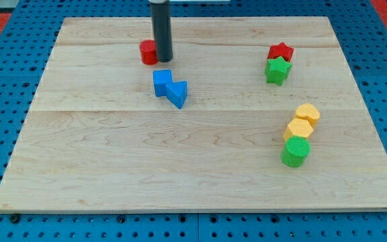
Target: Move the red circle diagonally to the blue cube
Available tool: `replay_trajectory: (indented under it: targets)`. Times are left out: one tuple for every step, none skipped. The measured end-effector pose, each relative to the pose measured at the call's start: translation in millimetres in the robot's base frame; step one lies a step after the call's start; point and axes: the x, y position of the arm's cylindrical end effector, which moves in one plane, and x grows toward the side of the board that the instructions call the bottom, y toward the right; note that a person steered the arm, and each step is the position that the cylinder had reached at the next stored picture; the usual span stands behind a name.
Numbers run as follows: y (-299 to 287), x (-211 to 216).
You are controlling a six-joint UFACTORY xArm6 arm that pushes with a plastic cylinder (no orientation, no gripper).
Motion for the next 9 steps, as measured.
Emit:
replay_trajectory:
  targets:
    - [-24, 13]
    - [-54, -4]
    - [-10, -26]
    - [-28, -19]
    - [-77, -26]
    - [-43, -61]
    - [41, -64]
    - [65, -58]
    - [96, -14]
